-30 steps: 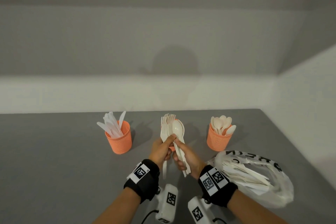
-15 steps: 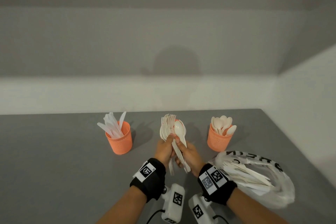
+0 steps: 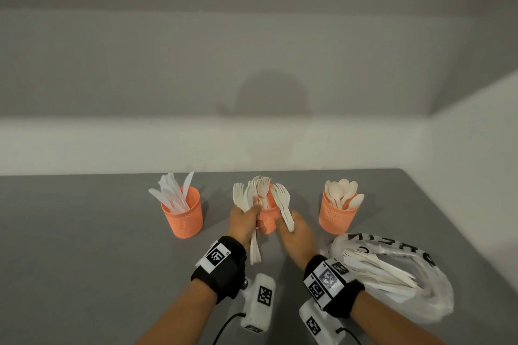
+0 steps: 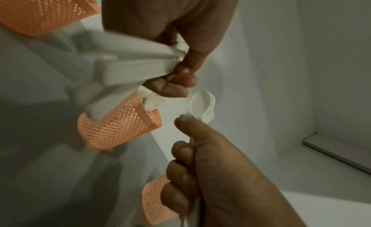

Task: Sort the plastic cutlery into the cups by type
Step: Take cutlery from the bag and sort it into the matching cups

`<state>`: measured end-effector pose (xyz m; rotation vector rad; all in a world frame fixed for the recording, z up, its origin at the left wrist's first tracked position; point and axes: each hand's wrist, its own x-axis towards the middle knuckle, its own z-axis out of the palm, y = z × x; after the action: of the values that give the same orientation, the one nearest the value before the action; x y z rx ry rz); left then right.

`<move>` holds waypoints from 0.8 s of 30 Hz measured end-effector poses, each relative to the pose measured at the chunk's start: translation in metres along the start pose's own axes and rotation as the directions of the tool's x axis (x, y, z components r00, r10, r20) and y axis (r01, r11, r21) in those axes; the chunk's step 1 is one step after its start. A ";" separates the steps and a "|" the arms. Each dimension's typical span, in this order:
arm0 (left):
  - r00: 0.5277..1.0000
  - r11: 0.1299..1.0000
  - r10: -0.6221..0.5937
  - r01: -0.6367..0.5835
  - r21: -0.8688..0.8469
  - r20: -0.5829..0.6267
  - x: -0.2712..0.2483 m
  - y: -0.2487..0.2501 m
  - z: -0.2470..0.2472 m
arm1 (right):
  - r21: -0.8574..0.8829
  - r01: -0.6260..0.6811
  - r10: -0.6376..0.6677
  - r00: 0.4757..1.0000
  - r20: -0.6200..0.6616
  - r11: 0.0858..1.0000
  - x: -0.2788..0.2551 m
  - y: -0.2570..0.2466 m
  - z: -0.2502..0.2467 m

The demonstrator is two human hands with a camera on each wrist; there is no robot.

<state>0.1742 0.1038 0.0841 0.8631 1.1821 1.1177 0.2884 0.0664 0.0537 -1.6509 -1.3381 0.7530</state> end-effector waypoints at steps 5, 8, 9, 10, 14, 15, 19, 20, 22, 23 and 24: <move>0.997 0.998 -0.066 0.067 -0.016 0.037 -0.007 0.000 0.003 | -0.021 -0.019 0.017 0.998 -0.057 1.000 -0.002 -0.004 -0.002; 0.994 0.994 -0.094 0.097 -0.056 0.059 -0.009 -0.001 0.005 | -0.075 0.043 -0.048 0.996 -0.071 0.996 -0.004 -0.005 -0.002; 0.994 0.994 -0.089 0.093 -0.060 0.070 -0.010 -0.001 0.005 | -0.090 0.063 -0.071 0.995 -0.077 0.994 -0.004 -0.005 -0.003; 0.994 0.996 -0.072 0.077 -0.051 0.081 -0.012 -0.001 0.006 | -0.103 0.083 -0.092 0.992 -0.084 0.991 -0.005 -0.005 -0.003; 0.997 0.999 -0.016 0.012 0.049 0.072 -0.019 0.004 0.011 | -0.173 0.117 -0.133 0.987 -0.085 0.978 -0.006 -0.006 -0.002; 0.998 0.998 -0.009 0.005 0.061 0.064 -0.020 0.005 0.013 | -0.183 0.118 -0.134 0.988 -0.079 0.976 -0.007 -0.006 -0.001; 1.000 0.999 0.002 -0.002 0.054 -0.006 -0.021 0.005 0.022 | -0.115 0.140 -0.145 0.989 -0.037 0.983 -0.009 -0.010 0.001; 1.000 0.999 0.007 -0.006 0.051 -0.008 -0.021 0.005 0.023 | -0.063 0.126 -0.128 0.991 -0.034 0.990 -0.009 -0.011 0.001; 0.999 0.998 0.031 -0.032 0.047 0.019 -0.021 0.003 0.024 | 0.074 0.047 -0.047 0.999 -0.012 0.996 -0.008 -0.011 0.001; 0.999 0.998 0.041 -0.043 0.043 0.027 -0.021 0.002 0.025 | 0.146 -0.003 0.002 1.000 0.004 0.989 -0.007 -0.008 0.002; 0.999 0.998 0.041 -0.042 0.040 0.026 -0.020 0.002 0.025 | 0.202 -0.051 0.048 0.999 0.017 0.978 -0.005 -0.006 0.002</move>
<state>0.1986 0.0862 0.0958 0.9343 1.1739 1.1162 0.2827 0.0619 0.0573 -1.5246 -1.1907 0.8996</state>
